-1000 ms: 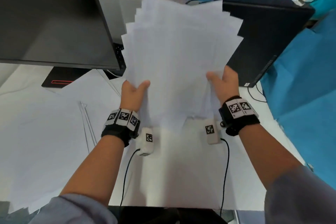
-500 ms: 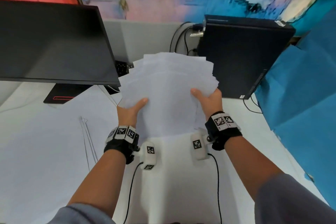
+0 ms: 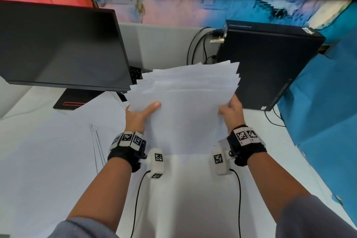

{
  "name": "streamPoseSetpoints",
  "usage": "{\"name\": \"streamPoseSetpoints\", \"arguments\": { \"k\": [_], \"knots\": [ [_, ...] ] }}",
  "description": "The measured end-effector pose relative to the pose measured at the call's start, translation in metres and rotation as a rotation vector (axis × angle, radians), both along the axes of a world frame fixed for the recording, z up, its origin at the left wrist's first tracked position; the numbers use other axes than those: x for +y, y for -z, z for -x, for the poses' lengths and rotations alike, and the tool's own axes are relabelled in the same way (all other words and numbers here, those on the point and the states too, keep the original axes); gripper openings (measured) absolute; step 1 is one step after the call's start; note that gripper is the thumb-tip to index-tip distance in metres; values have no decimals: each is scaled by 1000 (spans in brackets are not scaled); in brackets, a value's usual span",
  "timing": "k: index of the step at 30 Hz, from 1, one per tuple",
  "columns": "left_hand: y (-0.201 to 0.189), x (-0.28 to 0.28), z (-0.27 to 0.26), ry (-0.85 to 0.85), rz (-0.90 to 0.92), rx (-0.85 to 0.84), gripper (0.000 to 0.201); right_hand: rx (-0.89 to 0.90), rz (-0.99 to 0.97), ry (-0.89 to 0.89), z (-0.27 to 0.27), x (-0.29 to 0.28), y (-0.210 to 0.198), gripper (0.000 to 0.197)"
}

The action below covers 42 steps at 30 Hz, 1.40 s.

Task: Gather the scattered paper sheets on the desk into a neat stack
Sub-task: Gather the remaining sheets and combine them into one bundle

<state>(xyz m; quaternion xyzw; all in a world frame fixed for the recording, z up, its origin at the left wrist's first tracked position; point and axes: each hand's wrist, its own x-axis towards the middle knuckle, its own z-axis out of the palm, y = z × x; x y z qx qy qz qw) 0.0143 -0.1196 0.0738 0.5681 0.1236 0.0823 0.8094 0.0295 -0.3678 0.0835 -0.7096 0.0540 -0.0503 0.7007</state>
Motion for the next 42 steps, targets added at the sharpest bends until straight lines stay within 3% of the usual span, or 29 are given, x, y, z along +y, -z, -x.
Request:
{"name": "streamPoseSetpoints", "arguments": {
  "k": [5, 8, 12, 16, 19, 23, 25, 34, 37, 39, 42],
  "knots": [
    [-15, -8, -10, -97, -57, -29, 41, -119, 147, 10, 3, -2, 1, 63],
    [-13, -9, -11, -126, -119, -45, 29, -186, 290, 23, 4, -9, 3, 43],
    [3, -12, -4, -83, -231, -50, 40, -161, 354, -25, 7, -9, 12, 36],
    [29, -5, 2, -73, -286, 53, 51, -87, 273, 12, 8, -7, 20, 39],
    [39, 2, 7, -87, -262, 62, 37, -39, 193, 31, 6, -8, 20, 48],
    [47, 6, 6, -112, -301, 86, 15, 51, 29, 29, 4, -7, 22, 36],
    [48, 7, 5, -123, -343, 93, 33, 45, 63, 13, 3, -6, 22, 34],
    [11, -4, 3, -126, -453, -113, 36, 37, 90, 112, 4, -7, 27, 16],
    [-5, -4, -3, -154, -438, -173, 39, 27, 81, 112, 6, -5, 22, 22],
    [-10, -7, -6, -169, -413, -201, 40, 30, 17, 79, 7, -4, 21, 12],
    [-9, -8, -9, -134, -397, -179, 22, 26, -49, 3, 8, -5, 22, 42]
  ]
}}
